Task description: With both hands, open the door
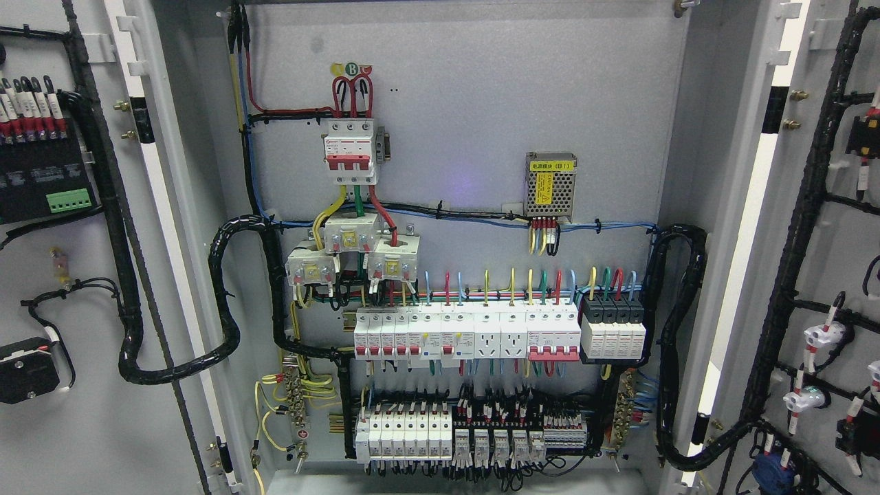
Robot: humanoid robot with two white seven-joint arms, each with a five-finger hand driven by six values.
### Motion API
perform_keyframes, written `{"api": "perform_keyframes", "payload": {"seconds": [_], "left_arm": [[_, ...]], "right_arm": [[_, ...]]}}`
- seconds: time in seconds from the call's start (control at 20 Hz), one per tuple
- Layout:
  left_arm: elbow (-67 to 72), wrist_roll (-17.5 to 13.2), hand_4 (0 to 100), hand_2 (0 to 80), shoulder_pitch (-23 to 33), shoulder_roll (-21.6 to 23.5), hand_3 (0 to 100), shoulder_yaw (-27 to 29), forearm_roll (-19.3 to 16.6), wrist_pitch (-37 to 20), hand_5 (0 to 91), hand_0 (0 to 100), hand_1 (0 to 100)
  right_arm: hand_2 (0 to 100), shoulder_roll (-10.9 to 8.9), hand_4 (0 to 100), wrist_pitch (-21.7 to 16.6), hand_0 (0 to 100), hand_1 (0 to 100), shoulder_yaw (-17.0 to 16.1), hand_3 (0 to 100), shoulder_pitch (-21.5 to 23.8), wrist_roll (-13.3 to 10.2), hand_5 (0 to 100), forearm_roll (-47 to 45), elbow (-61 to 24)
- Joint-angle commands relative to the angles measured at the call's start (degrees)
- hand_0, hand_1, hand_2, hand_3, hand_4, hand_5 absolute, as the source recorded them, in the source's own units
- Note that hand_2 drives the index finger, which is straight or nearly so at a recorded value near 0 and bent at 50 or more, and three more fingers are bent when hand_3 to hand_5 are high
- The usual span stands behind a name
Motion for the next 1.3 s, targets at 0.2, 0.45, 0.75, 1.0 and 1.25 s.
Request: {"api": "perform_keyframes", "payload": {"seconds": [0.2,0.45,0.75,1.0,1.25], "left_arm": [[-3.59,0.15,0,0.0,7.36,-3.39,0,-11.03,-2.3,0.02,0.0,0,0],[-3.24,0.07,0,0.0,9.83,-4.45,0,-11.56,-3.35,0.02,0.0,0,0],[-0.88,0.07,0,0.0,12.2,-5.76,0,-12.53,-4.5,0.02,0.0,0,0],[6.15,0.07,0,0.0,12.73,-7.26,0,-13.84,-6.78,0.11,0.0,0,0],[14.58,0.07,0,0.0,12.91,-8.22,0,-15.51,-9.15,0.64,0.0,0,0]], "right_arm": [[0,-2.77,0,-1.35,38,0,3.61,0,-0.28,0.65,0,-0.22,-3.2],[0,-4.0,0,-1.35,38,0,9.13,0,-1.24,1.62,0,-0.13,-3.29],[0,-4.18,0,-1.17,38,0,18.62,0,-0.28,1.62,0,0.66,-2.32],[0,-2.95,0,-1.35,38,0,25.92,0,2.09,1.62,0,6.1,2.07],[0,-2.24,0,-1.35,38,0,30.94,0,4.55,1.62,0,6.37,8.48]]}}
